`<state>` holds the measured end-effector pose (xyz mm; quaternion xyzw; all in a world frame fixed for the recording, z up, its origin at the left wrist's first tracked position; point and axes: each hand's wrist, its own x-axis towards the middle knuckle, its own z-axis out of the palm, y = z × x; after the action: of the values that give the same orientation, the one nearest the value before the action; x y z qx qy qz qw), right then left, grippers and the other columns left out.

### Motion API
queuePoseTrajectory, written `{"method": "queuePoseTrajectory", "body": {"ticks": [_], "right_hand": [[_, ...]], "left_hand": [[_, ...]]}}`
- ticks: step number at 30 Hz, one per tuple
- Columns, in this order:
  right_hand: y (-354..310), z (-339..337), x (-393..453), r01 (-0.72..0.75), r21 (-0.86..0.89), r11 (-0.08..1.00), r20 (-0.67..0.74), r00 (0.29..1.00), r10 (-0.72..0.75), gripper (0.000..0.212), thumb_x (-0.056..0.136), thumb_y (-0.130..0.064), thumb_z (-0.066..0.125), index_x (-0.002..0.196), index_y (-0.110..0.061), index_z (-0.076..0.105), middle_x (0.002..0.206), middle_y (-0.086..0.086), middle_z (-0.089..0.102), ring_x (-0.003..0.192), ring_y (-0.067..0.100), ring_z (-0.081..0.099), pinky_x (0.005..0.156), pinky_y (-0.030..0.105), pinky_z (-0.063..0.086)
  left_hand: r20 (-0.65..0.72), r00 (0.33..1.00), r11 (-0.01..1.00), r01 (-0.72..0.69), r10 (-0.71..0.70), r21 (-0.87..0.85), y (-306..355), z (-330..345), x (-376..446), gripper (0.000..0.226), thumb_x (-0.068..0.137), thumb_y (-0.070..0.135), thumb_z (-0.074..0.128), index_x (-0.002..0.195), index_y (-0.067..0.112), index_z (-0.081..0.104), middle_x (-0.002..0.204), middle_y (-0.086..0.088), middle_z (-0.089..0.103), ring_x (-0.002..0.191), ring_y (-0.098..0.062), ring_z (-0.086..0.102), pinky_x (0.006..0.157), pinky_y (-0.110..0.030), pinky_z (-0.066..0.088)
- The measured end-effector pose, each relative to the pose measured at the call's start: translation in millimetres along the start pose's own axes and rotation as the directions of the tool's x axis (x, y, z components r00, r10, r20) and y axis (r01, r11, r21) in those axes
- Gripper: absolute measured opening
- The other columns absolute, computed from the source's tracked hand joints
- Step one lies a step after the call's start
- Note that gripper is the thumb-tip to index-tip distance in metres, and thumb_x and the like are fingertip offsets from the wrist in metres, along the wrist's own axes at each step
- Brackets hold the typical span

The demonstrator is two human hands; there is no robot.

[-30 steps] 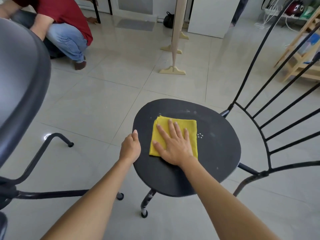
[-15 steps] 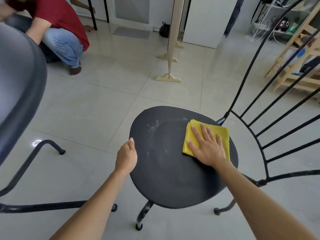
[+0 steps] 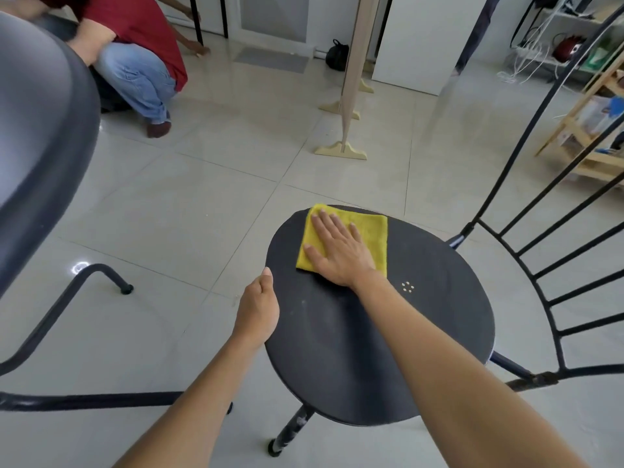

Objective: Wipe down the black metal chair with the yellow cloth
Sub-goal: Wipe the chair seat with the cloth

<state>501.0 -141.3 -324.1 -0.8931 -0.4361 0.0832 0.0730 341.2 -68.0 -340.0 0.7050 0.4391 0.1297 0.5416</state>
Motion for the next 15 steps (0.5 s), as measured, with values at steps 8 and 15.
{"method": "queuePoseTrajectory", "body": {"ticks": [8, 15], "right_hand": [[-41, 17, -64, 0.172, -0.010, 0.985, 0.026, 0.985, -0.171, 0.069, 0.093, -0.056, 0.014, 0.153, -0.025, 0.000, 0.162, -0.007, -0.005, 0.148, 0.011, -0.007, 0.121, 0.044, -0.001], [-56, 20, -150, 0.179, 0.026, 0.983, 0.030, 0.983, -0.180, 0.068, 0.095, -0.056, 0.014, 0.153, -0.025, -0.001, 0.161, -0.008, -0.007, 0.148, 0.012, -0.008, 0.121, 0.044, -0.003]], "left_hand": [[0.044, 0.997, 0.998, 0.058, -0.057, -0.027, 10, -7, -8, 0.055, 0.101, 0.039, 0.018, 0.139, 0.006, 0.042, 0.145, -0.013, 0.044, 0.134, -0.027, 0.039, 0.109, -0.035, 0.029], [0.006, 0.996, 0.996, 0.084, -0.084, 0.017, 19, -12, -21, 0.057, 0.101, 0.041, 0.016, 0.135, 0.005, 0.046, 0.142, -0.016, 0.047, 0.131, -0.033, 0.042, 0.107, -0.039, 0.031]]}}
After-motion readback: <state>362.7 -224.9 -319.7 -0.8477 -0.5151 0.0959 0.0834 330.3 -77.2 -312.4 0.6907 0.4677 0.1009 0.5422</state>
